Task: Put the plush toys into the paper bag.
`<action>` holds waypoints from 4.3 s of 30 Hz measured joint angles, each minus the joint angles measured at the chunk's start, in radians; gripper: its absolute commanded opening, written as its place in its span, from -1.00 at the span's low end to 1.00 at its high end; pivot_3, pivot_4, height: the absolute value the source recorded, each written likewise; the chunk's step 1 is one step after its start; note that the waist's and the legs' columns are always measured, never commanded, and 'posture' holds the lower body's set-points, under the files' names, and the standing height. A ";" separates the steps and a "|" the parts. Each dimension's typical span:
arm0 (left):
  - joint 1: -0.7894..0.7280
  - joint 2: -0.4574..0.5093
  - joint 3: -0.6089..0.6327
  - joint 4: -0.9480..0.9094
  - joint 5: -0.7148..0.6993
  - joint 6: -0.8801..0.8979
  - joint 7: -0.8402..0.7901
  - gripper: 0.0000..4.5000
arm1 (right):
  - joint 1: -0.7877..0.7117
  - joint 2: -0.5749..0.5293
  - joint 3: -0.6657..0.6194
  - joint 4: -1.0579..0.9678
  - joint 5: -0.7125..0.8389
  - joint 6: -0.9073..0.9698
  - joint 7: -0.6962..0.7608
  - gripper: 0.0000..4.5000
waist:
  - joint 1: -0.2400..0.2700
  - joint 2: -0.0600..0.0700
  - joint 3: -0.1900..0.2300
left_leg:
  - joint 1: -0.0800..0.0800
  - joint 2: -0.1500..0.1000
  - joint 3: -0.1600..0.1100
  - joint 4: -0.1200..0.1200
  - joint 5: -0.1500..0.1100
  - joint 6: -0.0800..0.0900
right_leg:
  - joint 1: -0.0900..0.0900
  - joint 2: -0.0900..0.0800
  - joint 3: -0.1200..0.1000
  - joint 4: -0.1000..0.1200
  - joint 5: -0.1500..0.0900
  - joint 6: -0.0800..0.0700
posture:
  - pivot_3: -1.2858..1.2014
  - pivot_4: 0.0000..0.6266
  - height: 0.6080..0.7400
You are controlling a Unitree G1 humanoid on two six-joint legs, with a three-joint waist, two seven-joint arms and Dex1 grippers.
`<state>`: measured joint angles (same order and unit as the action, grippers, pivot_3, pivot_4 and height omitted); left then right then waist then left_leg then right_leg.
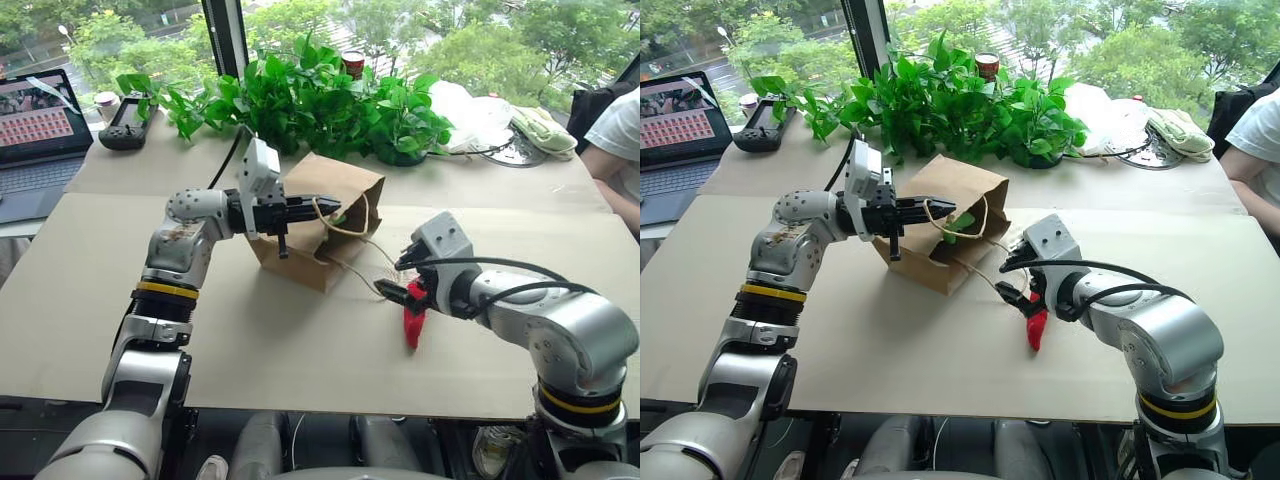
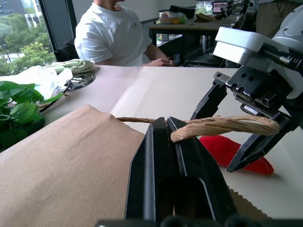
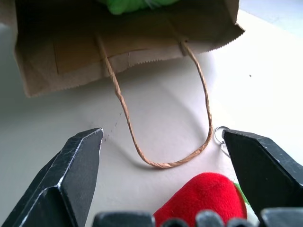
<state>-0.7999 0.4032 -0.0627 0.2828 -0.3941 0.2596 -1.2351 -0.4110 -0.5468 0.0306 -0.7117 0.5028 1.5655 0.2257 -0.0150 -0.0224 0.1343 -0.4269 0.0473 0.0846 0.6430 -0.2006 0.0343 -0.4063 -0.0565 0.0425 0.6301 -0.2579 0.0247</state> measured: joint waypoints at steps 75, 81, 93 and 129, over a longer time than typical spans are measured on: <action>-0.009 -0.021 0.005 0.029 0.008 0.000 0.007 -1.00 | -0.344 0.452 0.231 0.510 -0.188 -0.431 0.029 0.07 | 0.000 0.000 0.000 | 0.000 0.000 0.000 0.000 0.000 0.000 | 0.000 0.000 -0.001 0.004 0.000 0.000 | 0.03 -0.52 1.00; -0.009 -0.022 0.003 0.029 0.008 0.000 0.000 -1.00 | -0.319 0.446 0.190 0.498 -0.185 -0.407 0.013 0.37 | 0.000 0.000 0.000 | 0.000 0.000 0.000 0.000 0.000 0.000 | -0.001 0.000 -0.001 0.010 0.000 0.000 | 0.03 -0.52 1.00; -0.009 -0.024 0.001 0.029 0.008 -0.005 -0.002 -1.00 | -0.217 0.337 0.092 0.208 -0.116 -0.211 0.038 0.37 | 0.000 0.000 0.000 | 0.000 0.000 0.000 0.000 0.000 0.000 | -0.001 0.000 -0.001 0.010 0.000 0.000 | 0.03 -0.52 1.00; -0.009 -0.017 -0.009 0.029 0.015 -0.034 -0.018 -1.00 | 0.029 0.186 0.166 0.207 -0.205 -0.301 0.040 -0.98 | 0.001 0.000 0.000 | 0.001 0.000 0.000 0.001 0.000 0.000 | 0.000 0.001 0.000 0.001 0.000 0.000 | 0.03 -0.52 1.00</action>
<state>-0.8089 0.3863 -0.0714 0.3114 -0.3792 0.2252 -1.2527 -0.3819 -0.3606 0.1970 -0.5043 0.2980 1.2648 0.2653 -0.0142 -0.0225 0.1343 -0.4260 0.0474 0.0849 0.6435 -0.2005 0.0343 -0.4058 -0.0559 0.0424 0.6314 -0.2582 0.0247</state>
